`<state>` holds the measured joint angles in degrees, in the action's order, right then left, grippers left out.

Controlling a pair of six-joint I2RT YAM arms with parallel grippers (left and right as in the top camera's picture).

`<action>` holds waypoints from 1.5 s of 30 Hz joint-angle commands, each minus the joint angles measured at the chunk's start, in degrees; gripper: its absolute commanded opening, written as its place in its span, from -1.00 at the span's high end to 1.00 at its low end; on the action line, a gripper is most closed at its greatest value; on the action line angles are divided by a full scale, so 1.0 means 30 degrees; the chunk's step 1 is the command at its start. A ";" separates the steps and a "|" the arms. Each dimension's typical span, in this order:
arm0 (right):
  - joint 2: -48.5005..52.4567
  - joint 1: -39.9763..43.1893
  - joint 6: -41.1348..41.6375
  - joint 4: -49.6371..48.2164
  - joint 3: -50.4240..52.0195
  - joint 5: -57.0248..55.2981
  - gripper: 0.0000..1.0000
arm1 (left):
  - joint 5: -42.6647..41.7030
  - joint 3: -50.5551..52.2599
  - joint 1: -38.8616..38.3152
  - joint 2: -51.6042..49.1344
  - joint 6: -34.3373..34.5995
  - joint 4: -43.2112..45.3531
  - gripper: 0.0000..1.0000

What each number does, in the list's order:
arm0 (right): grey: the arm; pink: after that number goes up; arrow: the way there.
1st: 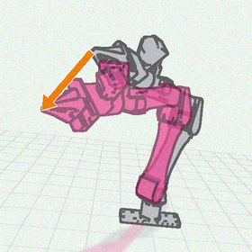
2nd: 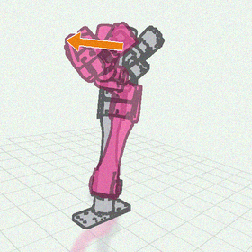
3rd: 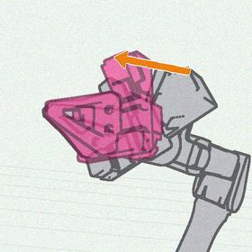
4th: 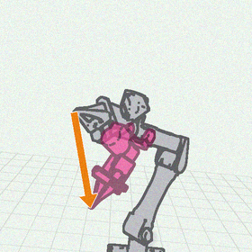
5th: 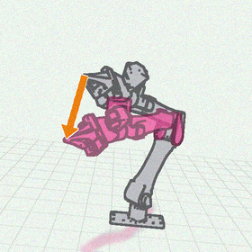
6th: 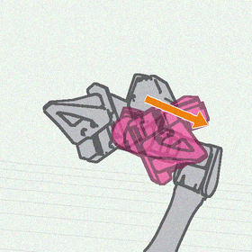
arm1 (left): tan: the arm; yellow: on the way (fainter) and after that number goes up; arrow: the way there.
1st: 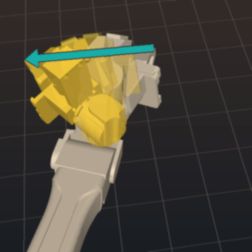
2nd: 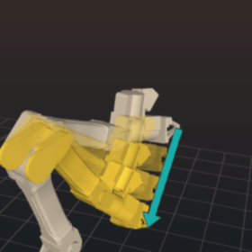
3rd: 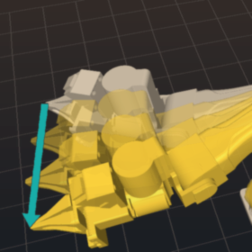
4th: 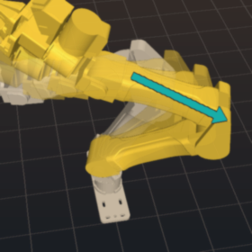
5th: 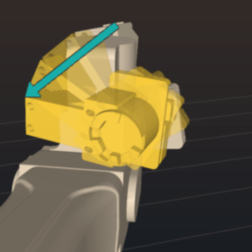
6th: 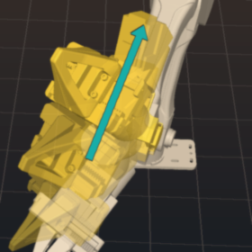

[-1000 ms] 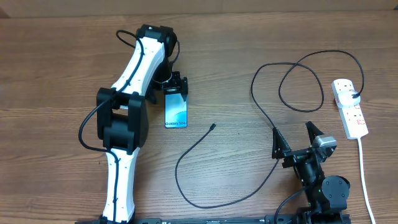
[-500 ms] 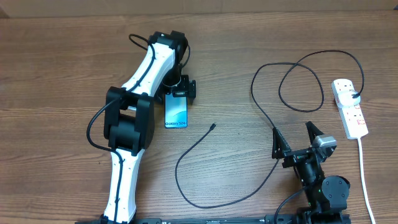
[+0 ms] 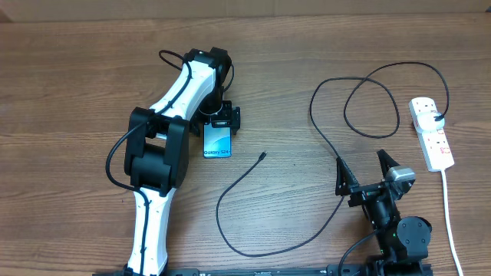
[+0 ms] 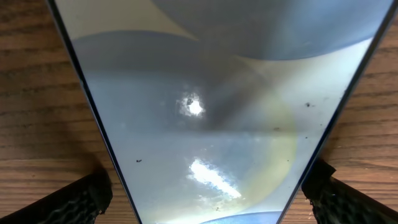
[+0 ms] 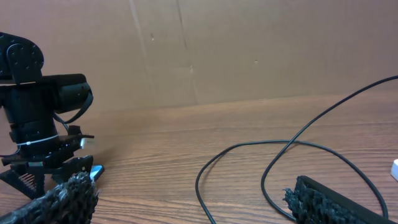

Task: Plug charger to phone and switch on socket
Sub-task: 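Close the left gripper on the phone's sides, then move the right gripper to the USB-C cable end near the phone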

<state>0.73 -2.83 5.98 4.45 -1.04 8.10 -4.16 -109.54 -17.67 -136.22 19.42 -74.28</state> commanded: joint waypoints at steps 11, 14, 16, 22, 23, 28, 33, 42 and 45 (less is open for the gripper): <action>-0.0189 -0.0036 -0.0007 -0.0087 0.0189 -0.0175 -1.00 | 0.0066 0.1144 -0.0124 -0.1137 0.0117 0.1421 -1.00; -0.0189 -0.0036 -0.0007 -0.0087 0.0189 -0.0175 -1.00 | 0.0044 0.1180 -0.0124 -0.1137 0.0233 0.1435 -0.99; -0.0189 -0.0036 -0.0007 -0.0087 0.0189 -0.0175 -1.00 | 0.0044 0.1508 -0.0124 -0.1137 0.0619 0.1581 -0.99; -0.0189 -0.0036 -0.0007 -0.0087 0.0189 -0.0175 -1.00 | 0.0007 0.1872 -0.0117 -0.1137 0.0619 0.1792 -0.99; -0.0189 -0.0036 -0.0007 -0.0087 0.0189 -0.0175 -1.00 | -0.0073 0.1872 -0.0117 -0.1137 0.0612 0.1821 -0.99; -0.0189 -0.0036 0.0015 -0.0197 0.0189 0.0160 -1.00 | -0.0109 0.1872 -0.0117 -0.1137 0.0612 0.1851 -0.99; -0.0189 -0.0036 0.0197 0.0357 -0.0270 0.2834 -1.00 | -0.0117 0.1872 -0.0124 -0.1137 0.0612 0.2004 -0.99; 0.2127 -0.0015 0.0772 0.6018 -0.9296 0.0444 -1.00 | -0.1173 0.1872 -0.0153 -0.1137 0.1005 0.2922 -1.00; 0.5668 -0.0015 0.0342 0.9959 -1.5096 0.0444 -1.00 | -0.1173 0.1902 -0.0219 -0.1137 0.1326 0.3235 -0.99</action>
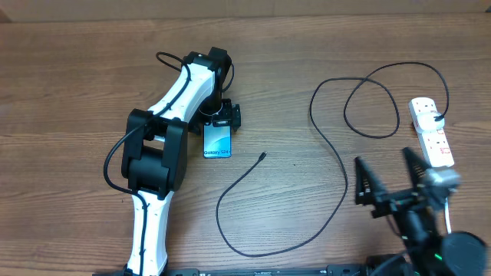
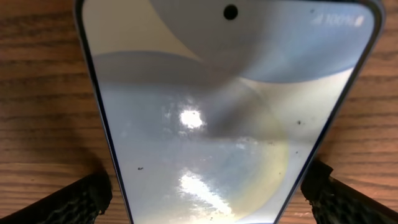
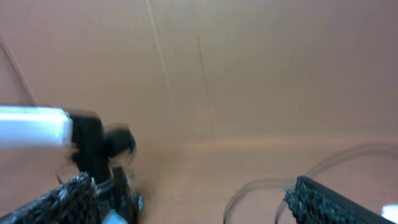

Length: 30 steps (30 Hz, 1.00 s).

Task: Plug charger to phone and switch on socket
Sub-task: 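Move the right gripper to the USB-C cable end near the phone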

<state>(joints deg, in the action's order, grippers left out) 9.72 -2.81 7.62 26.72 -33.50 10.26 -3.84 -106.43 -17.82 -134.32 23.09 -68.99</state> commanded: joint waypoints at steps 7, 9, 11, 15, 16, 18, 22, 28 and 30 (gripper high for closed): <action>0.8247 -0.0029 -0.0102 0.8648 -1.1256 0.0284 -1.00 | -0.1224 0.1311 -0.0379 -0.1770 0.0561 0.1887 -0.93; 0.9041 -0.0029 -0.0044 0.9471 -1.1606 0.1253 -1.00 | -0.1224 0.1435 -0.0401 -0.1770 0.0991 0.1989 -0.97; 0.9551 -0.0029 -0.0036 1.0178 -1.1591 0.2783 -1.00 | -0.1217 0.1501 -0.0401 -0.1770 0.1253 0.2098 -1.00; 1.0673 -0.0029 0.0153 1.0710 -1.1570 0.7133 -0.76 | -0.1224 0.1574 -0.0401 -0.1770 0.1384 0.2412 -0.55; 1.1045 -0.0029 0.0670 1.0863 -1.1562 0.7351 -0.64 | -0.1224 0.1574 -0.0393 -0.1770 0.1413 0.2521 -0.38; 1.2349 -0.0029 0.1800 1.1395 -1.1555 0.6965 -0.54 | -0.1209 0.1574 -0.0393 -0.1770 0.1792 0.2820 -0.26; 1.4477 -0.0102 0.3963 1.2364 -1.1555 0.5275 -0.54 | -0.1122 0.1574 -0.0364 -0.1770 0.2288 0.3126 -0.28; 1.8710 -0.1858 0.5807 1.2575 -1.1555 0.2798 -0.58 | -0.1005 0.1574 0.0299 -0.1770 0.3286 0.3308 -0.25; 2.0655 -0.3147 0.6703 1.2247 -1.1555 0.2120 -0.58 | -0.1027 0.1574 0.0750 -0.1770 0.3468 0.3308 -0.25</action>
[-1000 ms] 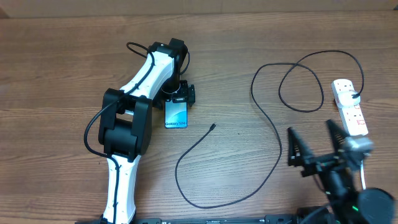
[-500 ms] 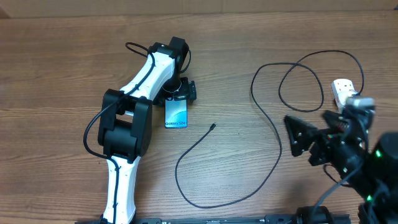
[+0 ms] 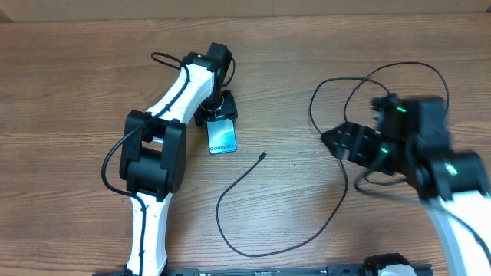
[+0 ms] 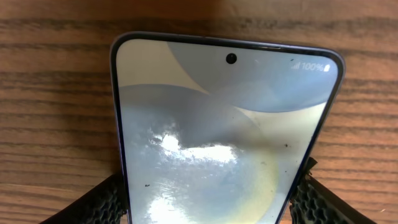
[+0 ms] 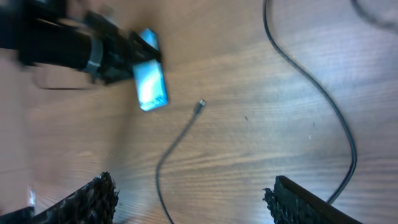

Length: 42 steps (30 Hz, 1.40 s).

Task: Plug charger to phone and switch on socket
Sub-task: 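Move the right gripper to the USB-C cable end near the phone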

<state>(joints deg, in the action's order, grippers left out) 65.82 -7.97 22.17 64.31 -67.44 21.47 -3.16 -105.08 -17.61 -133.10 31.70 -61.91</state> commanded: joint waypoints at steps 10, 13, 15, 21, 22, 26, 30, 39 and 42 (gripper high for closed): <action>1.0265 -0.7766 0.7249 -0.5195 -0.0240 -0.5661 -0.58 | -0.1275 0.1122 0.2681 -0.2178 0.0197 0.0641 -0.26; 1.2247 -0.8816 0.8371 -0.7067 -0.0240 -0.6186 -0.69 | -0.1231 0.1122 0.2812 -0.2178 0.0204 0.0743 -0.26; 1.3340 -0.9391 0.9355 -0.7847 -0.0240 -0.6951 -0.74 | -0.1224 0.1122 0.2812 -0.2178 0.0211 0.0816 -0.26; 1.5089 -1.0520 1.0710 -0.9457 -0.0248 -0.8291 -0.72 | -0.1275 0.1661 0.2324 -0.2178 0.1151 0.1005 -0.28; 1.5132 -1.0557 1.0790 -0.9515 -0.0248 -0.8371 -0.73 | -0.1282 0.1887 0.2193 -0.2178 0.1158 0.1311 -0.28; 1.5147 -1.0710 1.1672 -0.9209 -0.0240 -0.8517 -0.70 | -0.1173 0.2127 0.1960 -0.2178 0.1144 0.2186 -0.25; 1.5147 -1.1067 1.1774 -0.9712 -0.0233 -0.7264 -0.91 | -0.1231 0.2127 0.1989 -0.2178 0.1115 0.2397 -0.18; 1.5147 -1.1111 1.2575 -0.9697 -0.0226 -0.5646 -0.11 | -0.1246 0.2127 0.1989 -0.2178 0.0503 0.2382 -0.17; 1.5147 -1.1111 1.5081 -0.8582 -0.0226 -0.6492 0.14 | -0.1304 0.2127 0.1982 -0.2178 0.0503 0.2404 -0.18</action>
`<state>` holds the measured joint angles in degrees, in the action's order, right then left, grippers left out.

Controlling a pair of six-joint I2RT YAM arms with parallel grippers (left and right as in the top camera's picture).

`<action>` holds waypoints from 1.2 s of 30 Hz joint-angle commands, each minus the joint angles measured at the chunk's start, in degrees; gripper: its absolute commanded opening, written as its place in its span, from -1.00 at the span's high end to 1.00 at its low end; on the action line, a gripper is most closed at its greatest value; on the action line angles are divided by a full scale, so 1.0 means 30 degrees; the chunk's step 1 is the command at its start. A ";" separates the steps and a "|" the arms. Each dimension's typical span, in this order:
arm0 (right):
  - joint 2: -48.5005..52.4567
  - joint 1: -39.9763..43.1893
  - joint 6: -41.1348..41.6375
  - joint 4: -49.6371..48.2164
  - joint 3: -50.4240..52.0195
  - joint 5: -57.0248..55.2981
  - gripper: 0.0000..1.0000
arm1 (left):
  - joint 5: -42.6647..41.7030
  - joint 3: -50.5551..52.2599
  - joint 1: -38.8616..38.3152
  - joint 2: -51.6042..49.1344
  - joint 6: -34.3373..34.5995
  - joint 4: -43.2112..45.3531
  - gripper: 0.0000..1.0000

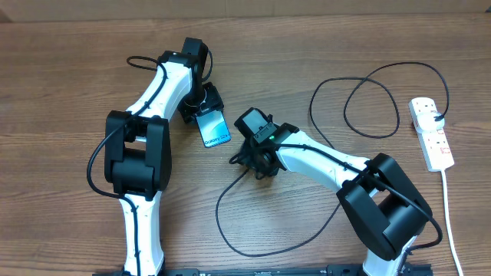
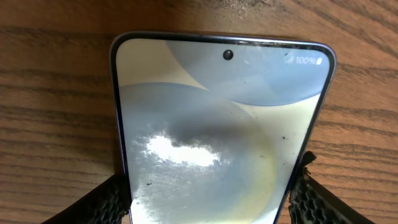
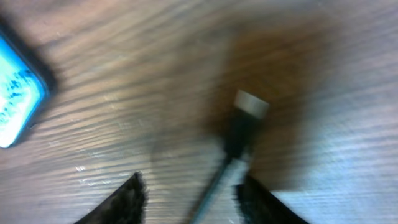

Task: Plug charger to phone and switch on socket
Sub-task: 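Move the right gripper to the USB-C cable end near the phone, then grasp the USB-C plug end with the right gripper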

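The phone [image 1: 216,130] lies screen up on the table, lit, its lower end pointing down-right. My left gripper [image 1: 205,115] is shut on its upper part; in the left wrist view the phone [image 2: 217,112] fills the frame, with a finger [image 2: 111,200] pressed against each long edge. The black charger cable [image 1: 230,230] ends in a small plug [image 3: 250,104]. My right gripper [image 1: 255,159] is low over that end and open, its fingers [image 3: 129,198] straddling the cable just behind the plug. The white socket strip [image 1: 431,132] lies at the far right.
The cable loops across the front middle and curls near the back right [image 1: 368,100] on its way to the strip. A white cord [image 1: 449,218] runs from the strip to the front edge. Brown card lines the table's back edge [image 1: 322,8].
My right gripper was above the right middle of the table; it is now down at the cable's free end, straddling it. My left gripper and the phone have shifted up-left, and the phone has turned slightly.
At first my right arm sat folded at the front right and my left gripper was round the middle of the phone. Then the right arm had lifted, and the left gripper sat nearer the phone's top. Later the phone had turned in the left grip. Now the right gripper straddles the plug end.
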<state>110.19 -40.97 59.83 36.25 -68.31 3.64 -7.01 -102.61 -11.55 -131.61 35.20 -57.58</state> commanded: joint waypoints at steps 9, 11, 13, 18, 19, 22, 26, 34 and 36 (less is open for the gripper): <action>0.0372 -0.0109 0.4816 0.1005 0.0066 -0.5391 0.14 | -0.0015 0.1304 -0.0036 -0.2674 -0.0663 0.0998 -0.23; 0.0372 -0.0109 0.5005 0.1013 0.0066 -0.5348 0.14 | -0.0015 0.1304 -0.0036 -0.2674 -0.0663 0.0954 -0.23; 0.0372 -0.0153 0.4998 0.1042 0.0066 -0.5333 0.14 | -0.0015 0.1304 -0.0036 -0.2674 -0.0663 0.0940 -0.24; 0.0372 -0.0393 0.4998 0.1027 0.0066 -0.3840 0.27 | -0.0015 0.1304 -0.0036 -0.2674 -0.0663 0.0962 -0.24; 0.0372 -0.0488 0.5005 0.1020 0.0066 -0.3920 0.28 | -0.0022 0.1304 -0.0036 -0.2674 -0.0663 0.0976 -0.25; 0.0393 -0.0721 0.5078 0.0947 0.0066 -0.4291 0.29 | -0.0022 0.1304 -0.0036 -0.2674 -0.0663 0.1005 -0.25; 0.0692 -0.0954 0.5093 0.0233 0.0073 -0.4787 0.33 | -0.0022 0.1304 -0.0036 -0.2674 -0.0663 0.1005 -0.26; 0.1800 -0.0882 0.5071 0.0131 0.0066 -0.4874 0.54 | 0.0007 0.1304 -0.0036 -0.2674 -0.0670 0.0933 -0.28; 0.1800 -0.0801 0.5064 0.0131 0.0066 -0.5071 0.63 | 0.0022 0.1304 -0.0036 -0.2674 -0.0670 0.0940 -0.30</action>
<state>111.85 -43.64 74.89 36.47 -69.23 -11.14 -7.29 -102.50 -11.53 -131.68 34.37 -55.94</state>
